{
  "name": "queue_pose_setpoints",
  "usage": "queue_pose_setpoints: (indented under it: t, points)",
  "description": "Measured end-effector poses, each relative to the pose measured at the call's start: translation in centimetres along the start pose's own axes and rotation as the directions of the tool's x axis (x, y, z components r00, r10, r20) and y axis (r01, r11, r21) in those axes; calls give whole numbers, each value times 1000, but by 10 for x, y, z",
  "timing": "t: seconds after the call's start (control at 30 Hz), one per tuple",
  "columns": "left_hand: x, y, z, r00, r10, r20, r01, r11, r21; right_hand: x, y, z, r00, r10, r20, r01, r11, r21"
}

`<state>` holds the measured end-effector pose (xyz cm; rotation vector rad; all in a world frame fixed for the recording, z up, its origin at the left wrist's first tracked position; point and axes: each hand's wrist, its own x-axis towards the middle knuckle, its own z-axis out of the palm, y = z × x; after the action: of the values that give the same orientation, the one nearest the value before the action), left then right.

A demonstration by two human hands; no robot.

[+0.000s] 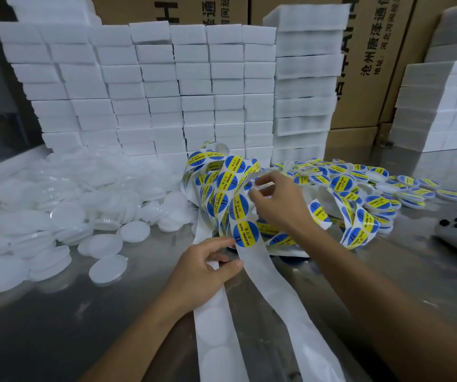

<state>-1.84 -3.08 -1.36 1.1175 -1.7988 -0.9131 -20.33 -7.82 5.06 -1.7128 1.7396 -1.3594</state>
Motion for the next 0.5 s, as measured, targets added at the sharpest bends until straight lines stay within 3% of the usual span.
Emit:
queue_pose_setpoints:
  t: [0.1,0.33,0.5]
  points:
    - [0,1,1,1000,-7,-11,7,1000,-8,-11,-5,6,995,-36,91,41,998,-57]
    - [1,-2,2,1000,-6,-7,6,1000,-11,-23,-3,7,984,-128,126,142,983,-112]
    - [2,-2,2,995,-55,-77,43,988,-145,-28,-7,7,986,-164,7,155,948,278]
